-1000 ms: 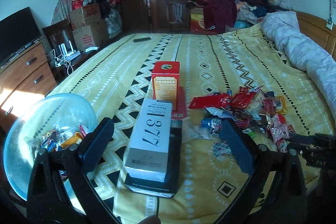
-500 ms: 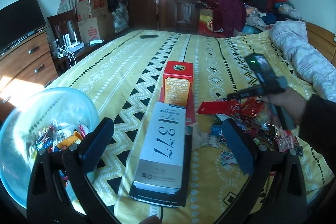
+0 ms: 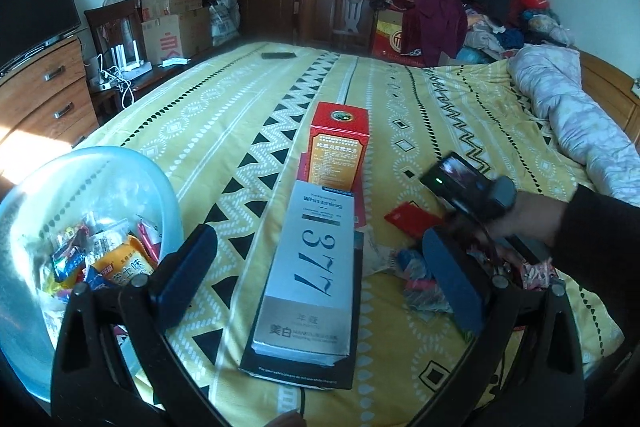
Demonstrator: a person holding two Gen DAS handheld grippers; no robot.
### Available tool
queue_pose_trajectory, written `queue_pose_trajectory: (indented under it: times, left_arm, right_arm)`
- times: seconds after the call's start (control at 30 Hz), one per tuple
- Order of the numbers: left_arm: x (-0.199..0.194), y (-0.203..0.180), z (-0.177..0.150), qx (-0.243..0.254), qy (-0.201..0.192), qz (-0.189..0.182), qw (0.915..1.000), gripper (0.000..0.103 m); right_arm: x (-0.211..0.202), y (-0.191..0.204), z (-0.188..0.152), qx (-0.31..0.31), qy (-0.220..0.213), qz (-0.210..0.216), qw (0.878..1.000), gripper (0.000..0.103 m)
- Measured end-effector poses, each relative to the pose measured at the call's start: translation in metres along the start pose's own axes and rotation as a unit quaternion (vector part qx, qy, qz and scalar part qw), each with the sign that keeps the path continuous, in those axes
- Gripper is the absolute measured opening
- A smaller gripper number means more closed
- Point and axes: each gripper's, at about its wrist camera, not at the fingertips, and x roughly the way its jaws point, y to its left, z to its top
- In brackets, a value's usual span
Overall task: Organize snacks
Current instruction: 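Grasp the red wafer packet with the right tool while the left tool grasps the blue cookie packet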
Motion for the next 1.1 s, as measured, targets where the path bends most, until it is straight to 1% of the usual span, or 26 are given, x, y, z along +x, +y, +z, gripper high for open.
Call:
queue_pose_trajectory:
  times: [0.1,0.13,0.2,0.3,0.37,0.4,0.5,0.53,0.57,0.63,0.67,0.7,0.77,0.83,0.93,0.97,1.03,1.1]
  left_arm:
    - [-0.004,-0.006,-0.004,0.0,0.007,-0.011,0.9999,0.103]
    - [-0.006,-0.009,-0.007,0.002,0.01,-0.015,0.9998,0.103]
    - [-0.007,-0.014,-0.01,0.009,0.018,-0.022,0.9996,0.103]
    - [-0.007,-0.022,-0.017,0.018,0.03,-0.034,0.9988,0.103]
    - [-0.005,-0.03,-0.022,0.025,0.043,-0.049,0.9976,0.103]
    - [-0.003,-0.034,-0.024,0.031,0.049,-0.053,0.9969,0.103]
    - [0.005,-0.05,-0.036,0.048,0.074,-0.071,0.9936,0.103]
    - [0.011,-0.055,-0.041,0.049,0.087,-0.082,0.9916,0.103]
    - [0.014,-0.058,-0.045,0.047,0.097,-0.094,0.9897,0.103]
    - [0.025,-0.064,-0.056,0.035,0.127,-0.129,0.9829,0.103]
    - [0.033,-0.067,-0.06,0.026,0.143,-0.148,0.9783,0.103]
    - [0.043,-0.07,-0.065,0.016,0.158,-0.168,0.9728,0.103]
    - [0.063,-0.076,-0.076,0.002,0.194,-0.188,0.9629,0.101]
    - [0.08,-0.085,-0.082,-0.001,0.211,-0.198,0.9572,0.094]
    - [0.105,-0.101,-0.09,0.013,0.234,-0.191,0.9531,0.092]
    - [0.11,-0.104,-0.09,0.015,0.238,-0.192,0.9521,0.092]
    - [0.123,-0.114,-0.092,0.023,0.246,-0.188,0.9507,0.091]
    - [0.133,-0.119,-0.094,0.03,0.256,-0.173,0.9507,0.09]
  right_arm:
    - [-0.009,0.011,-0.054,-0.008,0.015,0.019,1.0,0.067]
    - [-0.011,0.015,-0.069,-0.012,0.018,0.016,1.0,0.066]
    - [-0.016,0.024,-0.105,-0.027,0.026,-0.005,0.999,0.066]
    - [-0.03,0.025,-0.153,-0.015,0.031,-0.02,0.999,0.066]
    - [-0.042,0.02,-0.182,-0.004,0.026,-0.039,0.999,0.067]
    - [-0.052,0.014,-0.197,0.012,0.017,-0.055,0.998,0.067]
    - [-0.089,0.01,-0.228,0.052,-0.041,-0.088,0.994,0.069]
    - [-0.107,0.013,-0.24,0.068,-0.076,-0.106,0.989,0.071]
    - [-0.118,0.018,-0.249,0.081,-0.102,-0.111,0.985,0.072]
    - [-0.142,0.029,-0.27,0.119,-0.168,-0.109,0.972,0.074]
    - [-0.148,0.031,-0.277,0.136,-0.189,-0.107,0.967,0.075]
    - [-0.156,0.028,-0.282,0.159,-0.214,-0.098,0.959,0.076]
    - [-0.159,0.049,-0.3,0.198,-0.253,-0.066,0.945,0.078]
    - [-0.15,0.066,-0.311,0.225,-0.269,-0.045,0.935,0.078]
    - [-0.132,0.065,-0.325,0.258,-0.271,-0.026,0.927,0.078]
    - [-0.127,0.066,-0.336,0.27,-0.267,-0.025,0.925,0.078]
    - [-0.126,0.06,-0.352,0.29,-0.27,-0.023,0.918,0.078]
    - [-0.125,0.056,-0.364,0.305,-0.275,-0.015,0.912,0.078]
